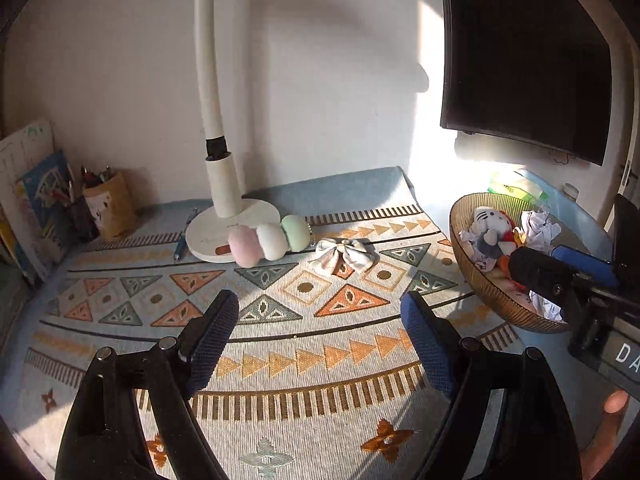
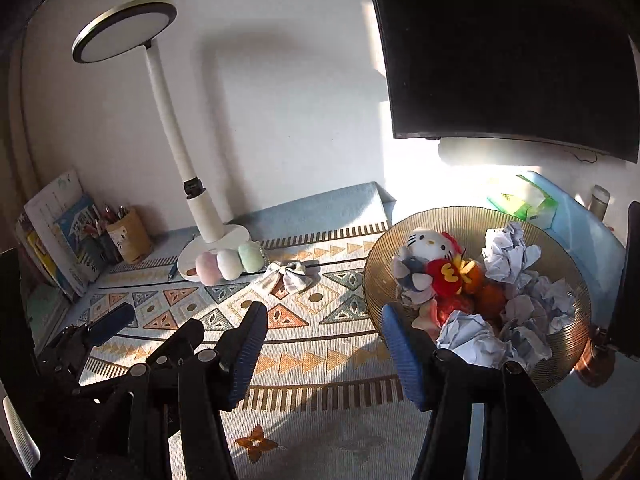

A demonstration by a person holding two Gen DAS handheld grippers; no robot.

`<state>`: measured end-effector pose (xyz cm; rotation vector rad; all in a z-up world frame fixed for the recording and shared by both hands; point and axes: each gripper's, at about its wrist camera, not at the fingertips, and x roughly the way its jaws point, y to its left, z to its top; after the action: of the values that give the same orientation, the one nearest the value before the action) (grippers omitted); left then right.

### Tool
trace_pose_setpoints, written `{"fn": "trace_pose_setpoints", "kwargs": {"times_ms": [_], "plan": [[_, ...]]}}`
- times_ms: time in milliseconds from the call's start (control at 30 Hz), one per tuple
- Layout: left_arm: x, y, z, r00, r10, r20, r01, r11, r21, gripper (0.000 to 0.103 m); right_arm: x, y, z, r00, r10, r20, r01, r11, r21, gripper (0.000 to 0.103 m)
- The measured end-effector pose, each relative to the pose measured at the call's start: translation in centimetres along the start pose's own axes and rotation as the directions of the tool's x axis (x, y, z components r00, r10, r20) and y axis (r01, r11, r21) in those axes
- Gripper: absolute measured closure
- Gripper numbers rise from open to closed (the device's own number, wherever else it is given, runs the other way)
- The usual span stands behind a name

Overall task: Organize objects
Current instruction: 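Move both tools back over the desk toward the plush and bow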

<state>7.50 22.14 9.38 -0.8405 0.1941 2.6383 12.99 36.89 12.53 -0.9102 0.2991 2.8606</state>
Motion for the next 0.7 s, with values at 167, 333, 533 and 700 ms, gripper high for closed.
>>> {"fn": "trace_pose_setpoints", "kwargs": {"times_ms": [167,333,533,700], "plan": [[1.1,3.3,-1.9,0.999,0.043,-0.004,-0.044,0.999,-0.033,0.021,2.8,3.0,-1.8,0.998,0.013,-0.056,-0.015,0.999,-0.039,0.045],[3.4,5.7,-4.2,0.993,0.116,-0.010,-0.116,0.991,-0.065,0.021,6.7,4.8,-5.1,0.996,-0.017,-0.089,0.008,0.996,-0.093,0.045],[5.1,7.0,-5.0,0.999,0.020,-0.050,-0.026,0.992,-0.123,0.021,8.0,5.3,-6.1,0.998,0.032,-0.059,-0.040,0.989,-0.143,0.038],[5.6,7.9,-5.4,0.996,-0.011,-0.086,-0.005,0.984,-0.181,0.021,9.2,4.9,-6.0,0.995,0.007,-0.096,-0.020,0.991,-0.132,0.034]]}}
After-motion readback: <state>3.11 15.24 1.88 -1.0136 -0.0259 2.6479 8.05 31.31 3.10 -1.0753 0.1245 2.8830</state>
